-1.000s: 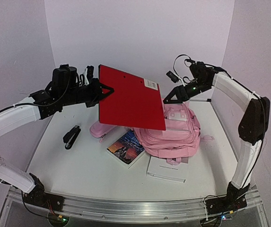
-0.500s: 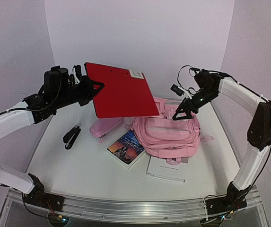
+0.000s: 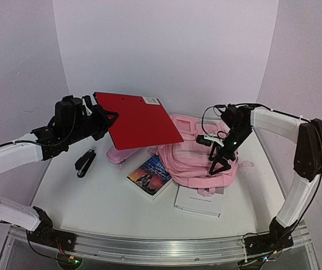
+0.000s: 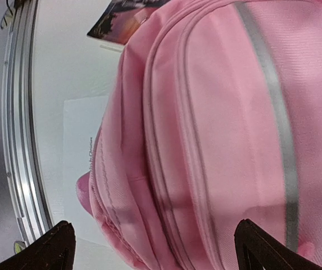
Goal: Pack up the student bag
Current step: Place the files in the student bag.
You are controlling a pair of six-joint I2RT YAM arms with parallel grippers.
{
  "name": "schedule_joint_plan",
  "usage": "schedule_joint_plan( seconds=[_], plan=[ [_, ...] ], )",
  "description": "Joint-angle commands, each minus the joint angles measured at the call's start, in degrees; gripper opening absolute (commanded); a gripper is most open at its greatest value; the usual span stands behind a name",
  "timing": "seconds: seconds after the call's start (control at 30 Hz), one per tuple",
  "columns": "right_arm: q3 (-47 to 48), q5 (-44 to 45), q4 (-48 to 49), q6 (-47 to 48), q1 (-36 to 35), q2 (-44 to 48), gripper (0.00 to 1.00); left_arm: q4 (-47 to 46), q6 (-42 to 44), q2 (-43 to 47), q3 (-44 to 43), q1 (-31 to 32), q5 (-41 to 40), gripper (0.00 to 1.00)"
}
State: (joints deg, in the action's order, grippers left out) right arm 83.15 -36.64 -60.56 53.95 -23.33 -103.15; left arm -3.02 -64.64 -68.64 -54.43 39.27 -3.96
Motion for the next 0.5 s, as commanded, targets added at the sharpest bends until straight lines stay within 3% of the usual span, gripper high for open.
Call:
schedule_joint_plan(
  seconds=[0.0,0.07,0.23,0.37,0.4,0.47],
  plan=[
    [-3.3,6.9,9.0,0.9,-5.2,2.7,0.94,-7.9,-2.6,3.8,-0.1,-0.1,-3.4,0.00],
    [-3.1,7.6,11.2,-0.1,-6.8,0.9,0.83,-7.5,-3.0,4.1,0.1,0.0,-3.9,0.00],
    [4.3,5.0,13.8,-8.6,-8.7,-5.1,0.37,-5.7,-2.9,5.2,-0.2,-0.1,-5.0,0.00],
    [11.9,3.5,13.9,-14.6,-9.0,-10.3,0.07,-5.0,-3.6,7.1,0.9,-0.1,-6.1,0.00],
    [13.5,2.8,13.9,-15.2,-9.1,-10.8,0.01,-4.9,-3.8,7.7,1.4,-0.1,-6.5,0.00],
    [14.8,1.1,13.9,-15.9,-9.1,-10.8,0.00,-4.6,-4.2,9.2,2.3,-0.1,-7.3,0.00]
  ],
)
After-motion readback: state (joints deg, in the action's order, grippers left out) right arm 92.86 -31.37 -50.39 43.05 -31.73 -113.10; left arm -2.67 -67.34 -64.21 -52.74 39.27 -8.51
